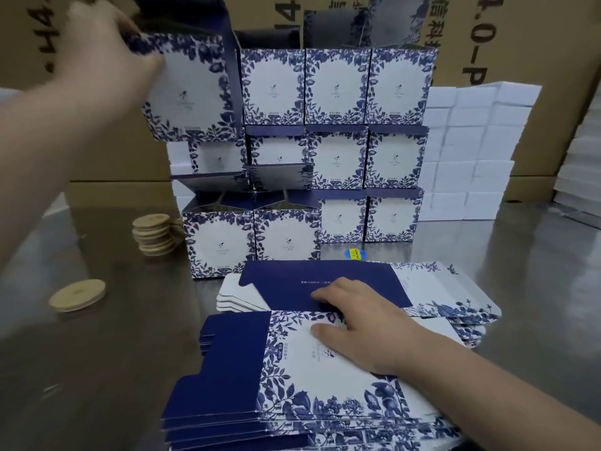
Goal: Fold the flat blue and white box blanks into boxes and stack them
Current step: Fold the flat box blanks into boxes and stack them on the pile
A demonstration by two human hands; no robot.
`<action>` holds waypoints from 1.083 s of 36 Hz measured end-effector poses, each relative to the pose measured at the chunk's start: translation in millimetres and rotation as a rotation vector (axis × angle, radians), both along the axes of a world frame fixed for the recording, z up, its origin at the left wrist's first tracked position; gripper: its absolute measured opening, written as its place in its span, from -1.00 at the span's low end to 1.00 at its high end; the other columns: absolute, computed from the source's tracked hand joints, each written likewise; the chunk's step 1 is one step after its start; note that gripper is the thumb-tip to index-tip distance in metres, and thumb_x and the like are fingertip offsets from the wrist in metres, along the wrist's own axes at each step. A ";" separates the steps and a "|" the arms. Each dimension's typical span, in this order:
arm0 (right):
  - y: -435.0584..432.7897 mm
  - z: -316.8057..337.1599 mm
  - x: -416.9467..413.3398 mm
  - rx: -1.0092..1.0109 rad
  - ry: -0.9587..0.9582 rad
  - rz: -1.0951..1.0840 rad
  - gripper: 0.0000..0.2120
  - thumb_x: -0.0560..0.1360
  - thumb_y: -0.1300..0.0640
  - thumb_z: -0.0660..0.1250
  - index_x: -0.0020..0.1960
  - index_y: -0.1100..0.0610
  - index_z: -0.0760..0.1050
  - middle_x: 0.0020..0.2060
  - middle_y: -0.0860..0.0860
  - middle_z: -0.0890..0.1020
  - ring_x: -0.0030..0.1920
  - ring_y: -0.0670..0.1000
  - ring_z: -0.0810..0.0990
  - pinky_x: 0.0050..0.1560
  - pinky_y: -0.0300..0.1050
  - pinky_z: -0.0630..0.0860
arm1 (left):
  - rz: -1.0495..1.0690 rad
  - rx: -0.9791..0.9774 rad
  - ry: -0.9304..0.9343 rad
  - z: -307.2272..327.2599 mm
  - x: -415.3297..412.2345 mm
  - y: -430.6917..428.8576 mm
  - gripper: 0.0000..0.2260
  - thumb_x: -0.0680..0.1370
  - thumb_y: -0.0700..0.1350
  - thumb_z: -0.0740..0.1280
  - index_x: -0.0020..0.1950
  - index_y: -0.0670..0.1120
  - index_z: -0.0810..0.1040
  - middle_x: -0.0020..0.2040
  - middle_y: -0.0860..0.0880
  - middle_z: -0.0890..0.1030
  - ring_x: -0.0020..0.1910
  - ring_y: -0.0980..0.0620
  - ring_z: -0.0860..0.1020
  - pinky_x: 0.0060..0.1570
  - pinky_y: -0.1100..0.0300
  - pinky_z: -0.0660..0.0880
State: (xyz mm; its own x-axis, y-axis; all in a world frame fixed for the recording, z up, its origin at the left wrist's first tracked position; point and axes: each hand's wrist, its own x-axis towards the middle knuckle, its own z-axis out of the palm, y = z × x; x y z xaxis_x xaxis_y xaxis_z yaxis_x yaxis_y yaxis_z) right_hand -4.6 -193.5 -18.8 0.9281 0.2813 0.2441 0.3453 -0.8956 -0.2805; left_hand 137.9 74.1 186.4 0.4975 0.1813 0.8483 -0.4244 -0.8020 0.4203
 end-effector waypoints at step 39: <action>1.0 3.0 -2.0 0.019 0.032 0.005 -0.53 0.55 -0.14 0.18 0.42 -0.04 0.28 0.24 -0.10 0.38 0.30 -0.07 0.28 0.22 -0.21 0.21 | 0.124 0.175 0.325 -68.2 42.7 -2.0 -0.53 0.49 -0.20 0.34 0.38 -0.10 0.33 0.38 -0.16 0.25 0.20 -0.29 0.43 0.19 -0.09 0.37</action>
